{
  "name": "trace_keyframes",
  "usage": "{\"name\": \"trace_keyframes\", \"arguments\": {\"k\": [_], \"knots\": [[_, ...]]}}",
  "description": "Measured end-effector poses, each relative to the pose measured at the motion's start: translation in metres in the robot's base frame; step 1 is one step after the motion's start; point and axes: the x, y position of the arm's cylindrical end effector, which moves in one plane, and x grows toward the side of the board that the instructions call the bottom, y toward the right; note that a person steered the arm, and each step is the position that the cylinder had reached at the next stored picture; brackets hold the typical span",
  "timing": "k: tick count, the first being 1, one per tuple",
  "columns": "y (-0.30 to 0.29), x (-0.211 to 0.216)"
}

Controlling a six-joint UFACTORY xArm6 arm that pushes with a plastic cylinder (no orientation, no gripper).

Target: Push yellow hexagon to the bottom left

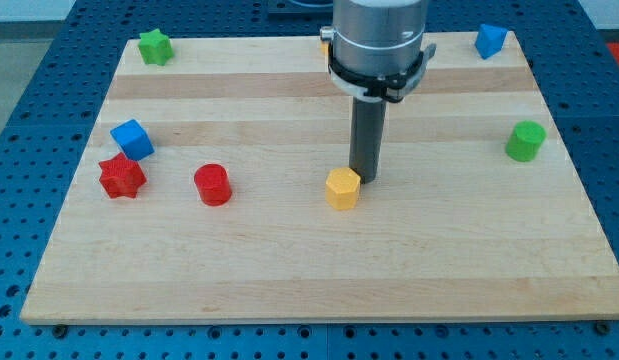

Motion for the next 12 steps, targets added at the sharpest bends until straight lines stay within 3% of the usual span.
{"name": "trace_keyframes", "arguments": {"k": [7,12], "knots": [[-0.121,0.102],[-0.233,0.119]]}}
